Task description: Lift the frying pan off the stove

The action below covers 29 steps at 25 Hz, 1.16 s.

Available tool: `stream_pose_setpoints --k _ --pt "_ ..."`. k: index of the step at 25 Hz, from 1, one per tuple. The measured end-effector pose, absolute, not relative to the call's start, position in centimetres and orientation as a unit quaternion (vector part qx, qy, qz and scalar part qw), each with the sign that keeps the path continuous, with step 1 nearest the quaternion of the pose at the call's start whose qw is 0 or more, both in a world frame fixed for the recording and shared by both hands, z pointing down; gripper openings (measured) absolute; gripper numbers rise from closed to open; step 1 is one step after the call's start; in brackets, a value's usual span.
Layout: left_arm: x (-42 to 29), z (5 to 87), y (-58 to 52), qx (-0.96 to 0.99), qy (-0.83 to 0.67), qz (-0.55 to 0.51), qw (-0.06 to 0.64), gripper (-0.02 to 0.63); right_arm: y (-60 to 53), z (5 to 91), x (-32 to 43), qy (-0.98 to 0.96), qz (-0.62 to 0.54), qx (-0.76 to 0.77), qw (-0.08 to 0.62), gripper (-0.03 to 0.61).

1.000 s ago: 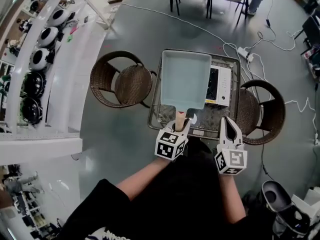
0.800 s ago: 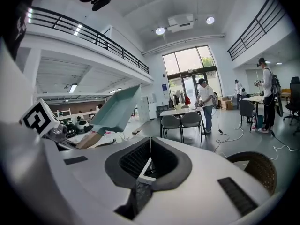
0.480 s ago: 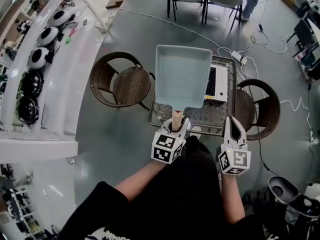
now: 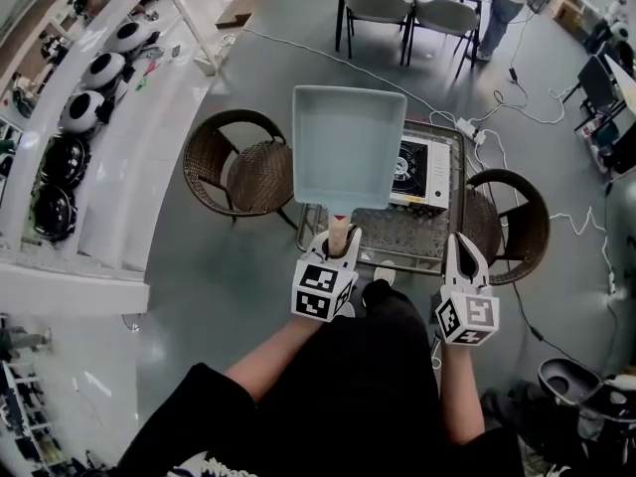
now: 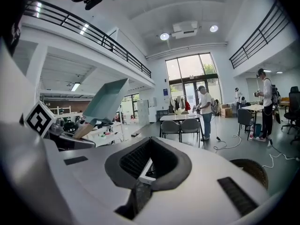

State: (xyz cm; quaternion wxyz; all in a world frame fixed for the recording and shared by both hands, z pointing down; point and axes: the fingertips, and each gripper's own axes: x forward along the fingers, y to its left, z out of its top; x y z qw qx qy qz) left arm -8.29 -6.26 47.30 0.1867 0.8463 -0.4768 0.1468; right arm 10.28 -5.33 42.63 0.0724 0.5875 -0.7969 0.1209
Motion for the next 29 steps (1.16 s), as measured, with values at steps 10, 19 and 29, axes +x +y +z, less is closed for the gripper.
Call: stream_pose_setpoints --k 10,19,29 --pt "-9.7 46.3 -4.7 0.84 -0.492 0.142 0.178 0.017 -4.8 41.2 9.2 -0.802 0.091 0.587 0.069 0.029" --pt "-10.1 45.9 -3.9 0.837 -0.501 0.128 0.177 0.017 -4.4 41.6 8.3 -0.811 0.09 0.574 0.067 0.029" --pt "-9.2 45.1 -3.9 0.847 -0.488 0.11 0.179 0.017 -4.2 42.2 9.0 -0.801 0.105 0.585 0.071 0.029"
